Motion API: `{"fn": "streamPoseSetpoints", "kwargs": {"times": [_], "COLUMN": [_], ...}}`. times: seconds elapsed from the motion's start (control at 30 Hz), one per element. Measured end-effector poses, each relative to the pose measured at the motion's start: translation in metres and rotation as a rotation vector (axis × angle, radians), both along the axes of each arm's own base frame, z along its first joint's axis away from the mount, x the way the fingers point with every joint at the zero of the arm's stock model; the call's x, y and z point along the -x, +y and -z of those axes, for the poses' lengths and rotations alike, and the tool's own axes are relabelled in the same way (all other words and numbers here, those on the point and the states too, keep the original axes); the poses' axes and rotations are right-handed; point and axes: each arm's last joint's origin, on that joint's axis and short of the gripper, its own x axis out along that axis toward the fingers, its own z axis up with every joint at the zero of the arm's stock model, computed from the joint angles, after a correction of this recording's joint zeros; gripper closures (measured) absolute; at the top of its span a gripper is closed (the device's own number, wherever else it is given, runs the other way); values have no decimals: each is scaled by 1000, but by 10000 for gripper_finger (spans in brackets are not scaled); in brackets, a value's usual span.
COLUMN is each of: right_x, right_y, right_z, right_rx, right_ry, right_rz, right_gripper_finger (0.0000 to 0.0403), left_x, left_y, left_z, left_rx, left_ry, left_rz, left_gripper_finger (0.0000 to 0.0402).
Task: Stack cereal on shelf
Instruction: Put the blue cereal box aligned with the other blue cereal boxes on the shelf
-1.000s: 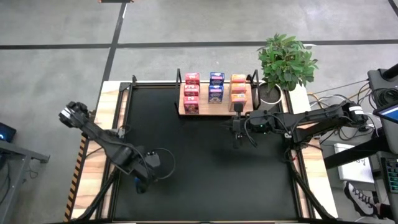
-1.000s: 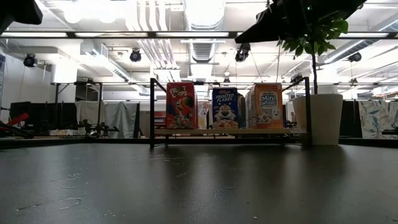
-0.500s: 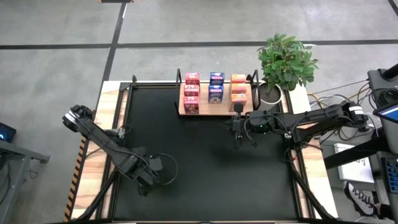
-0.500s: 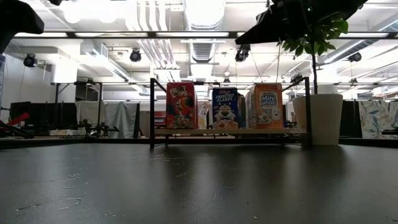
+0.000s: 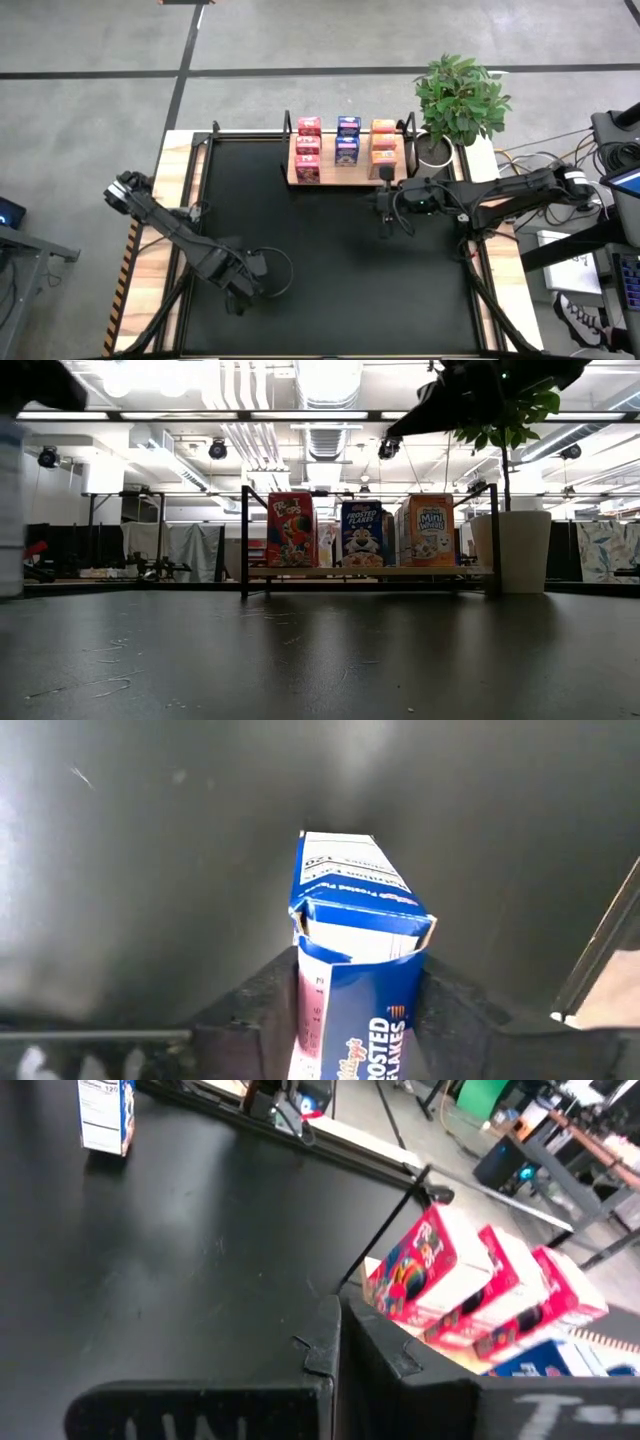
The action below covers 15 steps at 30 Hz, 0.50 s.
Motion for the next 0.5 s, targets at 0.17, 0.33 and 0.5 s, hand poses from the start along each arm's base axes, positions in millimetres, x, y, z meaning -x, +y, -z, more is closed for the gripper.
{"fn": "streamPoseSetpoints", "kwargs": {"times": [0.17,0.33,0.5], "right_x": [14,31,42], "right_y": [0,0,5], "right_z": [-6,-10,-8], "right_rx": [-50,-111,-126], "right_ry": [21,40,27], "right_rz": [20,45,23], "right_gripper_finger": [390,390,390], "left_x": [-17,-48,-79], "left_y": [13,41,81], "left_z": [-20,-55,-90], "left_rx": [27,-22,-81], "left_ry": [-67,-264,-493], "left_rz": [18,108,217], "left_gripper_finger": [279,289,289]}}
